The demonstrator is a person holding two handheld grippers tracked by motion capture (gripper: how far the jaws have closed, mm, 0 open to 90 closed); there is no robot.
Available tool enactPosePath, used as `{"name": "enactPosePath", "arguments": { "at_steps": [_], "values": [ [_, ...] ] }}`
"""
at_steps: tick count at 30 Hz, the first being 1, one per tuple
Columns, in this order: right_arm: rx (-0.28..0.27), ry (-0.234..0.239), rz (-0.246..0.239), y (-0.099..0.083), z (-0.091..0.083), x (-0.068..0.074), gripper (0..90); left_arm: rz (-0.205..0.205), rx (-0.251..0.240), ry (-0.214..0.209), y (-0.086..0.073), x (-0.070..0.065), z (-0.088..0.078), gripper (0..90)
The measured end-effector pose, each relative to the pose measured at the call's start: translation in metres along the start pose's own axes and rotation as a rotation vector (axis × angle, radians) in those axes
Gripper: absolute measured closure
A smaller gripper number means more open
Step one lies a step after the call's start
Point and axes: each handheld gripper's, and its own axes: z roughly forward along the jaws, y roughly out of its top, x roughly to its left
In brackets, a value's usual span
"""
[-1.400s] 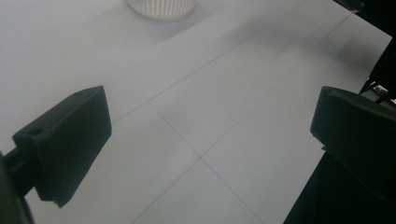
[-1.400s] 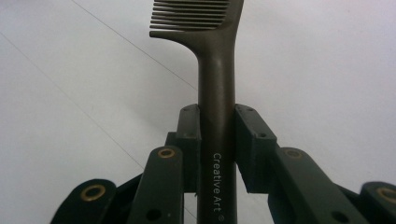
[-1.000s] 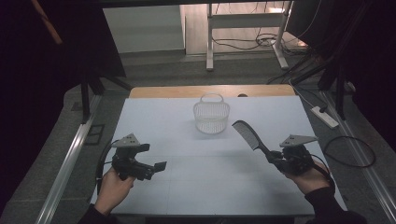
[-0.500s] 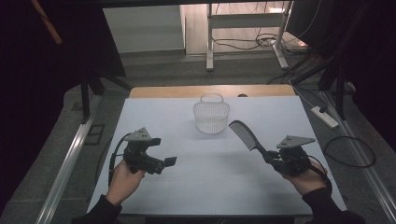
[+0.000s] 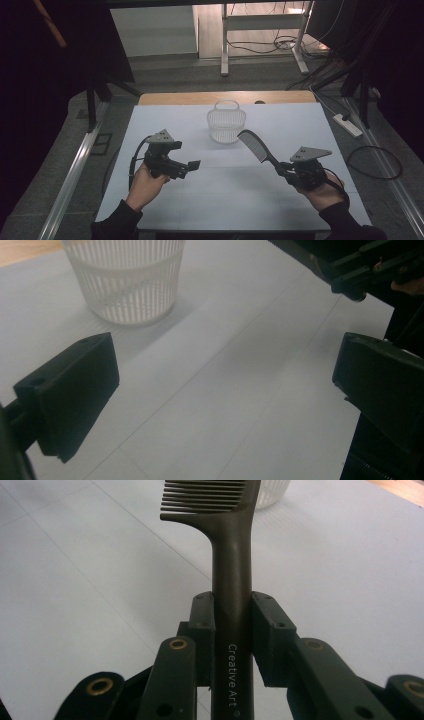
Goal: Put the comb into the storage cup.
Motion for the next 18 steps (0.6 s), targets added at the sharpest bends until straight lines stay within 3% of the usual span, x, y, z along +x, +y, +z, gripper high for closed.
{"name": "enactPosePath", "arguments": {
  "at_steps": [18],
  "values": [
    [-0.031,0.029,-0.031,0.007,0.005,0.014,72.4,-0.012,0.019,-0.044,0.018,0.001,0.022,0.0]
  ]
}}
